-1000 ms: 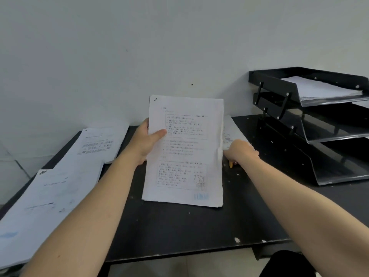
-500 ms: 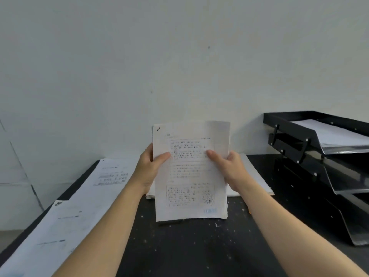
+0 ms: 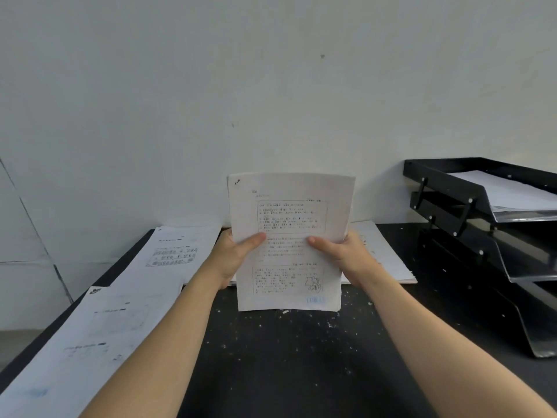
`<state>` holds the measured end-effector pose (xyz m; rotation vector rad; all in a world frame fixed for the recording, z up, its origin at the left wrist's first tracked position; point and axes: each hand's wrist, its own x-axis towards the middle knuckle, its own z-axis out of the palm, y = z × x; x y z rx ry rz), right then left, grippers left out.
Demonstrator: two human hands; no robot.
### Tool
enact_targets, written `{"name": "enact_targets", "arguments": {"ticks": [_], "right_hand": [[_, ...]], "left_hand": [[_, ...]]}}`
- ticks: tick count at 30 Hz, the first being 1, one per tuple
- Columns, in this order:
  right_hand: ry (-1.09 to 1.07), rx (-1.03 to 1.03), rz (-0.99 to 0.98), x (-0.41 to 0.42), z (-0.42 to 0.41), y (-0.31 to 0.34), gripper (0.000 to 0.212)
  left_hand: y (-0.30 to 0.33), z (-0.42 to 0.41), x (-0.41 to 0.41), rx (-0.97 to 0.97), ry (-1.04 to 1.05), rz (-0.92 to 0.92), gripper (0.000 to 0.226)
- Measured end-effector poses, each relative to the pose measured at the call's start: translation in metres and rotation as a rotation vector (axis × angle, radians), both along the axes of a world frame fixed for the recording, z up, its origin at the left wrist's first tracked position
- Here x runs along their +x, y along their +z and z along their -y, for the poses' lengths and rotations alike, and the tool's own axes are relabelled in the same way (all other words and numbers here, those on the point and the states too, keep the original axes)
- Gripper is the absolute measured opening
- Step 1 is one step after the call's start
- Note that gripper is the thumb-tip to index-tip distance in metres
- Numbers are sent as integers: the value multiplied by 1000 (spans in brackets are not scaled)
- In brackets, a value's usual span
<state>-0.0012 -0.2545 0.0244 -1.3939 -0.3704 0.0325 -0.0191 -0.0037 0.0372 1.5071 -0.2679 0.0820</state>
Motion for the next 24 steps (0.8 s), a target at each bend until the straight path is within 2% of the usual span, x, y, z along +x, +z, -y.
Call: {"name": "enact_targets", "arguments": {"ticks": [4, 8, 17, 24], "right_hand": [[-28, 10, 22, 1, 3, -1, 34], [-2, -48, 32, -2, 5, -7, 29], [-23, -67, 39, 2, -1, -3, 36], [-56, -92, 34, -2, -3, -15, 28]], "left_hand": [[1, 3, 1, 43, 56, 52, 28], [-14, 1, 3, 68, 75, 27, 17], [-9, 4, 4, 87, 116, 74, 18], [-26, 5, 2, 74, 89, 29, 20]]}}
